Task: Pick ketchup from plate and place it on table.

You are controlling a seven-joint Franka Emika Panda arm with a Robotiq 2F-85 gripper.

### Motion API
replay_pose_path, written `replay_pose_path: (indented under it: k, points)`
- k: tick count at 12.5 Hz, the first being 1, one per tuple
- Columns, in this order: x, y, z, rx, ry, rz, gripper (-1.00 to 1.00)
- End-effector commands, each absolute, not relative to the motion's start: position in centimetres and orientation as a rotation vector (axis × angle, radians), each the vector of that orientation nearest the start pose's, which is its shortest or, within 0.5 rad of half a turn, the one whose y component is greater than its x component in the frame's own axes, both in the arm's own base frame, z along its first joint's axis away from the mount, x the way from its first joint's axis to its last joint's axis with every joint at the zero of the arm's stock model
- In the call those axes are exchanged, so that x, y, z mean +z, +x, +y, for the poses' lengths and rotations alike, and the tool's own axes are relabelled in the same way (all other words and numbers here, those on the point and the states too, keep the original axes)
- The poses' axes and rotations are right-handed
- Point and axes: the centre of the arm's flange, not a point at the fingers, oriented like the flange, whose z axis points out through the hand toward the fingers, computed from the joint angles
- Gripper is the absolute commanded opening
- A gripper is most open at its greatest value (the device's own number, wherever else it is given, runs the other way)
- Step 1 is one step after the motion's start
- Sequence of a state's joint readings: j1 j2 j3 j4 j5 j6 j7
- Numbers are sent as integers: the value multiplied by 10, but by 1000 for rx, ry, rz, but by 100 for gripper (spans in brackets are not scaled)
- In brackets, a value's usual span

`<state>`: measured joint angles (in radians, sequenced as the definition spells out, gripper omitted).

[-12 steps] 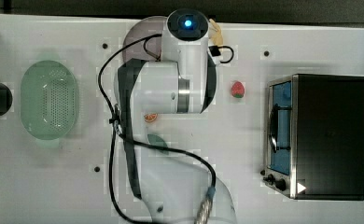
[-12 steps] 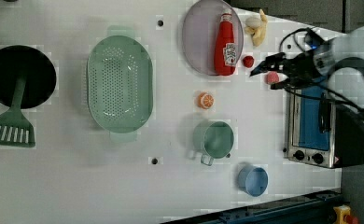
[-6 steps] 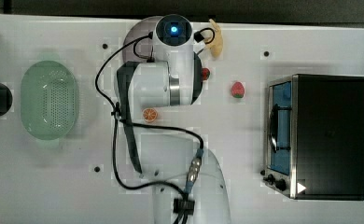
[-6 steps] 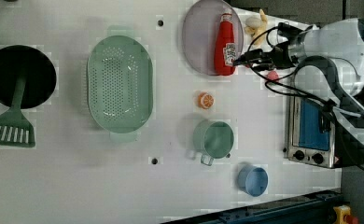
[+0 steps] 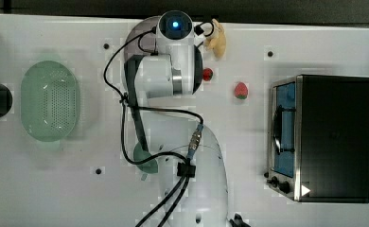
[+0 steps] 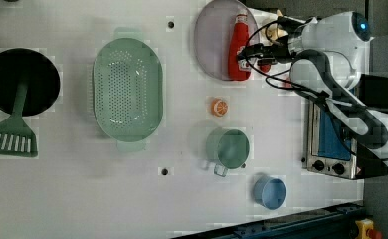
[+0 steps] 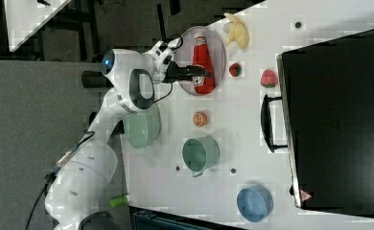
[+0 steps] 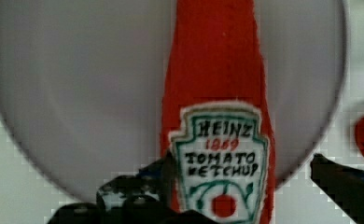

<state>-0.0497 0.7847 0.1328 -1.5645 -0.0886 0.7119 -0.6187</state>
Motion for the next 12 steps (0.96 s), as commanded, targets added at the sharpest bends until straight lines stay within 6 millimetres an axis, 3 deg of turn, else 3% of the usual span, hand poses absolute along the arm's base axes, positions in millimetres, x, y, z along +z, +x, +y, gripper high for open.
replay_pose_path:
  k: [1, 6, 9, 12]
  points:
    - [182, 716, 58, -3, -3117, -43, 100]
    - [152, 720, 58, -15, -3125, -62, 93]
    - [158, 724, 60, -54, -3119, -64, 20]
    - [166, 728, 59, -75, -3120, -61, 15]
